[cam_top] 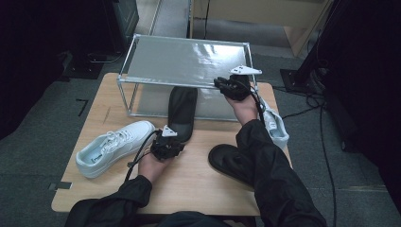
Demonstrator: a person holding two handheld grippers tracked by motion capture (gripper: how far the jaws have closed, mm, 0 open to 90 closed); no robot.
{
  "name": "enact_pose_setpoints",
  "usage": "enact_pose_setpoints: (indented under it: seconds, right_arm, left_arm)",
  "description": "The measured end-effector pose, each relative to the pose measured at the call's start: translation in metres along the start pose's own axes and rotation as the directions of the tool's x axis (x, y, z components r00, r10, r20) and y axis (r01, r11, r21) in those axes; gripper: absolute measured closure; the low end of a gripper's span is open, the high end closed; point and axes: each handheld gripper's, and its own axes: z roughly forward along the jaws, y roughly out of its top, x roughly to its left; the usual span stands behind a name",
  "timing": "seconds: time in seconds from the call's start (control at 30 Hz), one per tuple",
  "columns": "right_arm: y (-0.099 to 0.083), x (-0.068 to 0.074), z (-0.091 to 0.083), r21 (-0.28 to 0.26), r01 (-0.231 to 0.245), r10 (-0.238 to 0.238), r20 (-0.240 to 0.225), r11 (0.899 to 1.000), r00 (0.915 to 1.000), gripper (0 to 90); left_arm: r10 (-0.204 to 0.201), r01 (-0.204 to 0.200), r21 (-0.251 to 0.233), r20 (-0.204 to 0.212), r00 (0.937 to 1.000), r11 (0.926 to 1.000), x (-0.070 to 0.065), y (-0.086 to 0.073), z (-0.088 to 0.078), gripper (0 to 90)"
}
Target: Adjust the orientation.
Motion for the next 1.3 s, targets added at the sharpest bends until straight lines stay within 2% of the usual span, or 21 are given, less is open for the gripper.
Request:
enact_pose_setpoints:
  seconds: [0.13, 0.27, 0.33, 0.53, 0.6, 0.7, 0.87, 1.03, 1.17, 1.23, 1.3]
  right_arm:
    - [0.000, 0.000, 0.000, 0.000, 0.003, -0.003, 0.000, 1.000, 1.0000, 76.6]
    - [0.000, -0.001, 0.000, 0.000, 0.008, -0.008, 0.000, 1.000, 1.0000, 76.6]
    - [0.000, -0.001, 0.000, -0.001, 0.010, -0.010, 0.001, 1.000, 1.0000, 76.6]
    - [0.000, -0.002, -0.001, 0.003, 0.009, -0.009, -0.001, 1.000, 1.0000, 76.6]
    - [0.000, -0.003, -0.002, 0.004, 0.010, -0.010, 0.000, 1.000, 0.9999, 76.5]
    - [0.000, -0.003, -0.002, 0.004, 0.010, -0.010, -0.002, 1.000, 0.9999, 76.5]
    - [0.000, -0.004, -0.002, 0.003, 0.008, -0.008, -0.002, 1.000, 1.0000, 76.5]
    - [0.000, -0.004, -0.002, 0.003, 0.003, -0.003, -0.004, 1.000, 1.0000, 76.5]
    - [-0.001, -0.005, -0.002, 0.004, -0.003, 0.003, -0.010, 1.000, 0.9999, 76.5]
    - [-0.001, -0.005, -0.002, 0.005, -0.015, 0.015, -0.015, 1.000, 0.9998, 76.4]
    - [-0.001, -0.006, -0.002, 0.005, -0.021, 0.021, -0.016, 1.000, 0.9996, 75.6]
  left_arm:
    - [-0.005, 0.005, -0.017, -0.025, 0.9997, 0.9998, 0.005, 0.010, 0.008, 71.5]
    - [-0.038, 0.036, -0.062, -0.029, 0.9989, 0.9974, 0.011, 0.019, 0.012, 71.6]
    - [-0.036, 0.033, -0.077, -0.036, 0.9987, 0.9965, 0.012, 0.025, 0.011, 71.4]
    - [-0.028, 0.025, -0.059, -0.054, 0.9981, 0.9980, 0.017, 0.038, 0.019, 71.1]
    - [-0.052, 0.049, -0.062, -0.047, 0.9975, 0.9968, 0.021, 0.041, 0.022, 71.1]
    - [-0.051, 0.047, -0.068, -0.057, 0.9971, 0.9966, 0.025, 0.043, 0.024, 70.8]
    - [-0.077, 0.073, -0.076, -0.051, 0.9957, 0.9944, 0.032, 0.046, 0.026, 70.3]
    - [-0.085, 0.081, -0.067, -0.048, 0.9952, 0.9944, 0.034, 0.049, 0.026, 68.5]
    - [-0.074, 0.072, -0.056, -0.023, 0.9970, 0.9958, 0.031, 0.050, 0.021, 65.6]
    - [-0.054, 0.052, -0.047, -0.025, 0.9982, 0.9975, 0.029, 0.051, 0.017, 64.3]
    - [-0.062, 0.062, -0.042, 0.005, 0.9981, 0.9972, 0.028, 0.053, 0.011, 62.2]
